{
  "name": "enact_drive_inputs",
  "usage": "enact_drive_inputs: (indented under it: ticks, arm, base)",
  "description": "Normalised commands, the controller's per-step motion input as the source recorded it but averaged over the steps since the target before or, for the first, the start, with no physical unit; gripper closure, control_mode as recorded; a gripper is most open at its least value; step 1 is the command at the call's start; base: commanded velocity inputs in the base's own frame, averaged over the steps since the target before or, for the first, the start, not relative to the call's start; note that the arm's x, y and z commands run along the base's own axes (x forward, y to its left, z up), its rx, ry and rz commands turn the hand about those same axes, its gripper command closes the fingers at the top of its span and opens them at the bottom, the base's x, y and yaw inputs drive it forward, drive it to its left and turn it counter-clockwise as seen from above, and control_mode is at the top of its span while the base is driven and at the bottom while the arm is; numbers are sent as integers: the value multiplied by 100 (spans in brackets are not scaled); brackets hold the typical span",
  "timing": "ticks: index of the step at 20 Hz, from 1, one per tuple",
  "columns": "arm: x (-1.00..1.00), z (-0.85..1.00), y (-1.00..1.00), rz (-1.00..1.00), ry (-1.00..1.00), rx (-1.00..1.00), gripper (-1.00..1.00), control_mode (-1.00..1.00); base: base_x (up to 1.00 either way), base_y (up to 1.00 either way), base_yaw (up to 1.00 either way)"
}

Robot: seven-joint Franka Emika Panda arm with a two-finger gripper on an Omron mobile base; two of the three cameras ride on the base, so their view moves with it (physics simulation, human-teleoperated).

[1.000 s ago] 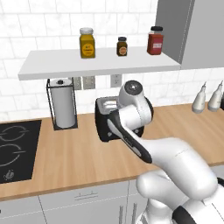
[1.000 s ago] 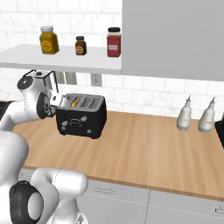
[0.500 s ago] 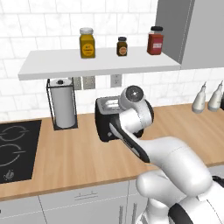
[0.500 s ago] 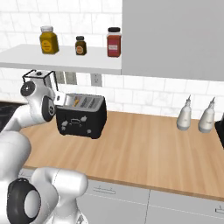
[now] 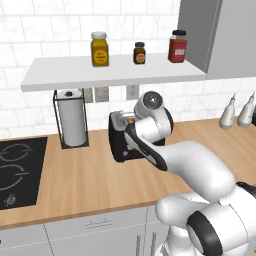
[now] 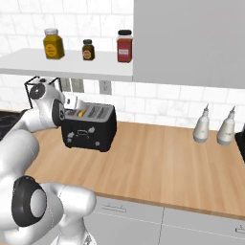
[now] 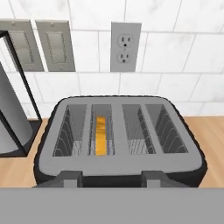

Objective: Start the toaster. Once the lever pops up, take the bread to the plate on the dining counter.

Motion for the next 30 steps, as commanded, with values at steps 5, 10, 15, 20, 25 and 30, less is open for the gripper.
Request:
enact_drive_inputs:
  ticks: [5, 10, 15, 20, 25, 30]
  arm:
    - [-12, 17, 0, 0, 0, 0, -100, -100]
    - [3, 3, 0, 2, 5, 0, -100, -100]
    - [0, 0, 0, 0, 0, 0, -100, -100]
    - [0, 0, 0, 0, 0, 0, -100, -100]
    - [0, 0, 0, 0, 0, 0, -100, -100]
    - [0, 0, 0, 0, 0, 0, -100, -100]
  base:
    - [0, 0, 0]
    - [0, 0, 0]
    - [0, 0, 0]
    - [0, 0, 0]
    - [0, 0, 0]
    - [0, 0, 0]
